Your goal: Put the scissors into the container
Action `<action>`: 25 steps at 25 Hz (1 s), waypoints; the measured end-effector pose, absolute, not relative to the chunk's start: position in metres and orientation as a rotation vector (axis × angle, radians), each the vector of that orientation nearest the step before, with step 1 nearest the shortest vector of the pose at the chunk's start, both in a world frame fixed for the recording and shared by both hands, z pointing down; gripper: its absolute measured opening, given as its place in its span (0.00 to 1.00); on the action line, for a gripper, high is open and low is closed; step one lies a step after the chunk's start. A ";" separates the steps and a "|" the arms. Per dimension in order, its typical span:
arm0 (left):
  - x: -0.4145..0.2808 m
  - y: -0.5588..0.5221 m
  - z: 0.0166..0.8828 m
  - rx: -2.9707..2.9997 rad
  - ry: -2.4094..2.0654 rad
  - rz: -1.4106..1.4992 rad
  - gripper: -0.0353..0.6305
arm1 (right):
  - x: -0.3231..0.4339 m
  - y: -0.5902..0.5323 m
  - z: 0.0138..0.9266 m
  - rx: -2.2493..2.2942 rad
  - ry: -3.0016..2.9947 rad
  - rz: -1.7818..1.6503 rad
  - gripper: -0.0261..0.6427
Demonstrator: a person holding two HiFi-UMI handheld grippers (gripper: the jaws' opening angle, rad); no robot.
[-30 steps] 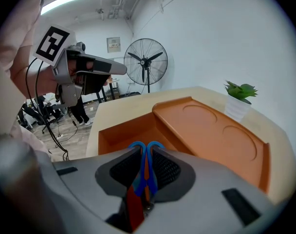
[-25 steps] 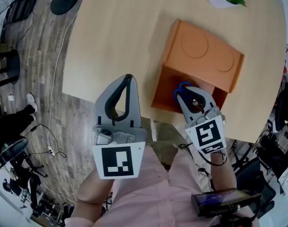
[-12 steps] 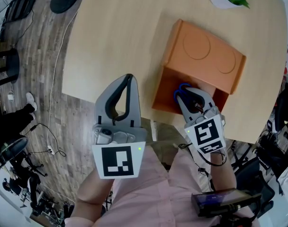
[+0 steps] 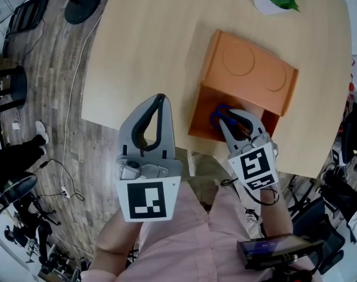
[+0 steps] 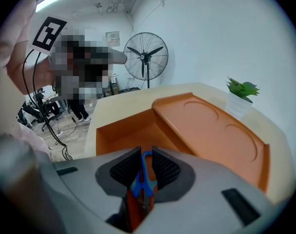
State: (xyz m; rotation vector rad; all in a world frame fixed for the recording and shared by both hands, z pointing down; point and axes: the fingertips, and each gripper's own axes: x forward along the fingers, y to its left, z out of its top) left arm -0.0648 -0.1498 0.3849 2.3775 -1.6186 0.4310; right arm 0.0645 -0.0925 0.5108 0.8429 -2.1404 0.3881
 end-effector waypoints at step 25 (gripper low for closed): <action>0.021 -0.144 0.213 2.735 -1.610 0.022 0.06 | 0.128 -0.132 0.226 1.638 -2.492 -0.070 0.04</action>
